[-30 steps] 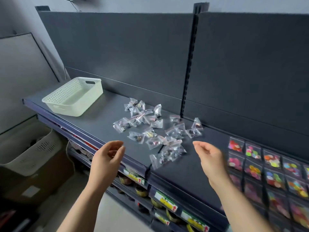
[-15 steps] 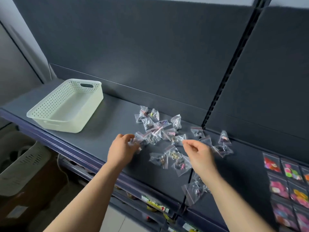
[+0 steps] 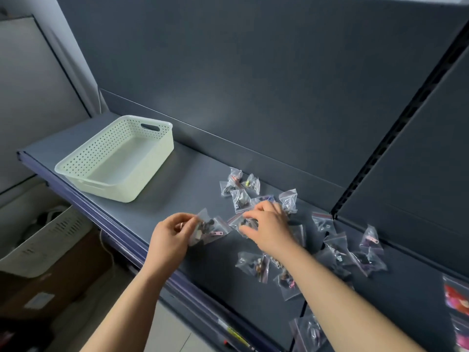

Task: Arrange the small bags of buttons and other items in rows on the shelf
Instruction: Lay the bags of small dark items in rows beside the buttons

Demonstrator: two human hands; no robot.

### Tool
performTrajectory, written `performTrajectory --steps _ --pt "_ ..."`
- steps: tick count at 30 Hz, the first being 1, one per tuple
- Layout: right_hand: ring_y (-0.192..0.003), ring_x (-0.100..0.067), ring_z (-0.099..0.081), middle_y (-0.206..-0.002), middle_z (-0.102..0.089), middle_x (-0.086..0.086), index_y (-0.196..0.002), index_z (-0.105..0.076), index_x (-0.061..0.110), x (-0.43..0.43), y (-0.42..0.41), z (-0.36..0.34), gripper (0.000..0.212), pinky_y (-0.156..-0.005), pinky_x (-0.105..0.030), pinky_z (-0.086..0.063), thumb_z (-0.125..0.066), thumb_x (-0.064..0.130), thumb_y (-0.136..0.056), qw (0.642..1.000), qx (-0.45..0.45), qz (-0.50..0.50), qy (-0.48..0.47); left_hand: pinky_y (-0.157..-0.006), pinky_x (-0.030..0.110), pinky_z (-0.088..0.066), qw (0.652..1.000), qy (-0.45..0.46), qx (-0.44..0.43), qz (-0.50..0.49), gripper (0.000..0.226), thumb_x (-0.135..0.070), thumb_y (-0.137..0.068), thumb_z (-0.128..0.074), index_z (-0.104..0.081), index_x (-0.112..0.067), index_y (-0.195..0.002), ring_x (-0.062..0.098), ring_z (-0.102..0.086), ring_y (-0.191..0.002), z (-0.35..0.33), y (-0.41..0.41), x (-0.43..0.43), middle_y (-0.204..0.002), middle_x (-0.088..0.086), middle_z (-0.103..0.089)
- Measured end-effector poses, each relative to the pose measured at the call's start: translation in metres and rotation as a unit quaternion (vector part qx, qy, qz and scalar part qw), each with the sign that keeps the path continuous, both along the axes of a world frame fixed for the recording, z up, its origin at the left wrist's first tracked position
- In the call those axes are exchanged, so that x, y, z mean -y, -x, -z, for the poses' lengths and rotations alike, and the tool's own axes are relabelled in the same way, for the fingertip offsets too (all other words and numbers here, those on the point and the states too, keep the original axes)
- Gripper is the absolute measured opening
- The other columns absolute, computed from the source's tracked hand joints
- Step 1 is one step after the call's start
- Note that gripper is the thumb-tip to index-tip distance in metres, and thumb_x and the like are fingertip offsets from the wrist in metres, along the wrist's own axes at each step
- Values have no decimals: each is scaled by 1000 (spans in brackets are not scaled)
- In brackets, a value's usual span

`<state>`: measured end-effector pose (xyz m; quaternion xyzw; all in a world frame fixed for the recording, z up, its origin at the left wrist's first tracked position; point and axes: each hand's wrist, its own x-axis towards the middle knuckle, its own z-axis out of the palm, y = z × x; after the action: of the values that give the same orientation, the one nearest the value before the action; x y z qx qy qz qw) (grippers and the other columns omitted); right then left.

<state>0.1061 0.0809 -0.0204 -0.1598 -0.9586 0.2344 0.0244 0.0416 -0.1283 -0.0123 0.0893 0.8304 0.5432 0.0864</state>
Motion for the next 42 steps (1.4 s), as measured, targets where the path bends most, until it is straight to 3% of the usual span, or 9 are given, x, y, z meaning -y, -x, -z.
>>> performTrajectory --steps 6,11,13,19,23,26,32,37,42 --pt "-97 -13 -48 -98 -58 6 -75 -65 24 -3 4 1 10 -80 -26 -34 -72 30 -79 989 -56 58 127 -60 37 -40 997 74 13 -6 47 -45 -94 -49 -47 -3 -72 31 -56 -67 7 19 -9 -64 6 -51" --pt "-68 -22 -62 -69 -59 -14 -71 -50 15 -25 -20 -16 22 -67 -31 -53 -68 11 -83 901 -134 180 371 -58 34 -40 969 215 -47 112 52 -44 -62 -83 -39 -16 -65 24 -52 -67 5 25 -31 -72 -2 -58" --pt "-83 -33 -68 -86 -65 -26 -72 -44 15 -34 -30 -17 25 -76 -41 -54 -62 3 -84 888 -143 216 379 -56 33 -41 961 220 -39 160 51 -31 -61 -84 -34 -18 -64 24 -51 -64 4 30 -37 -68 -2 -60" --pt "-81 -20 -52 -106 -60 -3 -110 -46 24 -34 -44 -14 31 -70 -31 -41 -45 0 -91 890 -102 275 350 -54 28 -43 970 89 -3 228 30 -9 -79 -68 -39 -14 -79 10 -55 -53 -3 40 -54 -62 6 -57" --pt "-85 -5 -54 -103 -57 9 -118 -48 31 -28 -44 -17 33 -72 -24 -40 -60 20 -89 914 -71 260 304 -48 14 -44 965 11 74 253 29 2 -84 -63 -53 -11 -108 5 -54 -48 -10 43 -65 -67 4 -60" --pt "-95 -5 -56 -96 -59 11 -120 -51 30 -24 -38 -11 48 -78 -26 -38 -75 28 -79 933 -56 247 257 -58 19 -52 962 14 83 258 27 -7 -80 -73 -64 -14 -105 7 -60 -55 -6 50 -70 -76 4 -68" --pt "-78 -10 -59 -82 -58 15 -104 -63 33 -20 -28 -5 34 -65 -25 -44 -78 31 -73 959 11 248 138 -49 19 -43 957 -37 138 254 20 -9 -79 -76 -61 3 -84 15 -47 -49 2 50 -68 -60 7 -56" --pt "-88 -11 -62 -90 -69 8 -84 -71 29 -24 -33 -8 5 -79 -30 -49 -73 29 -80 938 -31 278 203 -49 19 -43 954 -72 156 245 17 -4 -80 -73 -60 5 -86 13 -47 -49 2 51 -62 -61 5 -55" --pt "-55 -12 -43 -61 -54 1 -80 -70 17 -12 -57 -41 29 -63 -27 -36 -59 43 -88 885 -133 326 304 -63 30 -45 945 -107 150 269 20 -15 -84 -71 -59 0 -82 17 -49 -57 -9 45 -63 -62 4 -58"
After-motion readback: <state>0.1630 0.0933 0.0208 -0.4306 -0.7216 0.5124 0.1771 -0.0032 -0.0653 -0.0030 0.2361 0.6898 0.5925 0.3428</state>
